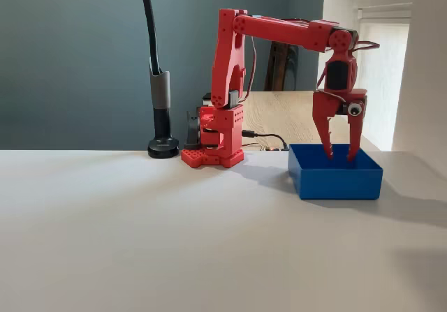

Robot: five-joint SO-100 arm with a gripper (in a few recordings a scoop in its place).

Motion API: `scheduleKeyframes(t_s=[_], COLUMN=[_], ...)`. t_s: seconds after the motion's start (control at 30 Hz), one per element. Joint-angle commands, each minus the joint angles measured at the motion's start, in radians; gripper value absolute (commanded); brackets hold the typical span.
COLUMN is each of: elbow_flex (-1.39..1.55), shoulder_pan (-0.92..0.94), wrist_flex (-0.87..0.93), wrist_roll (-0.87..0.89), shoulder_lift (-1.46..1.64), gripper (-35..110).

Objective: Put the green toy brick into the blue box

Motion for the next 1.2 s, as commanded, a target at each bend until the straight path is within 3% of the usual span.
scheduleKeyframes(t_s=[0.0, 0.4, 1.17], elbow_flex=[-0.120, -0.080, 0.325], shoulder_pan=[-0.021, 0.028, 0.672], wrist_flex=[0.043, 0.051, -0.097], wrist_roll=[-0.014, -0.048, -0.160], shoulder_lift=[0.040, 0.282, 0.632], gripper=[7, 0, 0])
